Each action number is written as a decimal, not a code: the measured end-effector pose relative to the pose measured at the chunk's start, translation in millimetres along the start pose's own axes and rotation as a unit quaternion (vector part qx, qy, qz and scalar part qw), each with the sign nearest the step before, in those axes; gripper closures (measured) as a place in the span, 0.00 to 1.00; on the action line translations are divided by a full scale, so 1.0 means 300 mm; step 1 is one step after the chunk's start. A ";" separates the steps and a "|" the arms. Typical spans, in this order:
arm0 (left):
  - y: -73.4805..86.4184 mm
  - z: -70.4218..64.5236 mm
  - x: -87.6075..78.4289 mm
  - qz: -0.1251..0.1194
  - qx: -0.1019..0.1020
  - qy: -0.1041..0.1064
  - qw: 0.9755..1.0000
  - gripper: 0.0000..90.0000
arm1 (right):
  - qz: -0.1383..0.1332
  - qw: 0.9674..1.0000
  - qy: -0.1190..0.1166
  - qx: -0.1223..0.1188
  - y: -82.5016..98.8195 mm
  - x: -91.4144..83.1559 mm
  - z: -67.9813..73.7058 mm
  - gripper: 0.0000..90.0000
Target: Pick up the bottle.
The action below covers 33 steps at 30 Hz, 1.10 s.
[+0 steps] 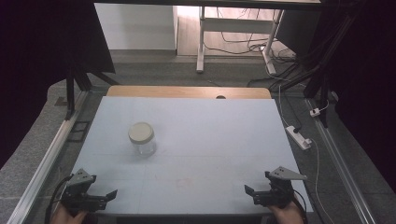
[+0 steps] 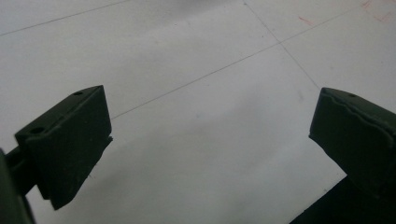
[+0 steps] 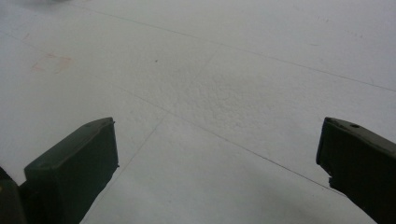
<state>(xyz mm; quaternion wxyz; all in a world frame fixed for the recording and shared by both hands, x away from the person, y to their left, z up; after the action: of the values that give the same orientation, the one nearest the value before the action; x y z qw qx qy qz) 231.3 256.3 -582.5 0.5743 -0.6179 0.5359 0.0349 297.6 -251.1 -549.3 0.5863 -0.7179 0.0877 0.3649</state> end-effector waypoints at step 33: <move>-0.079 -0.021 -0.012 -0.042 0.051 0.016 0.998 0.00 | 0.002 1.000 -0.002 0.000 0.000 0.001 0.000 0.00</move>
<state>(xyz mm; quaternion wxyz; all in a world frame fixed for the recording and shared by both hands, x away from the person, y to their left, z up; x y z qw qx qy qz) 243.0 248.3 -562.0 0.5973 -0.6104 0.5196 -0.0270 297.9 -251.0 -549.7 0.5861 -0.7168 0.0876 0.3674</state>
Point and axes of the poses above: each handheld gripper's, and its own axes: x roughly forward along the jaws, y roughly out of its underside, z roughly to its left, the point moved 8 cm from there along x, roughly forward along the jaws, and after that the axes turned 14 degrees about y, right-handed, at the moved point
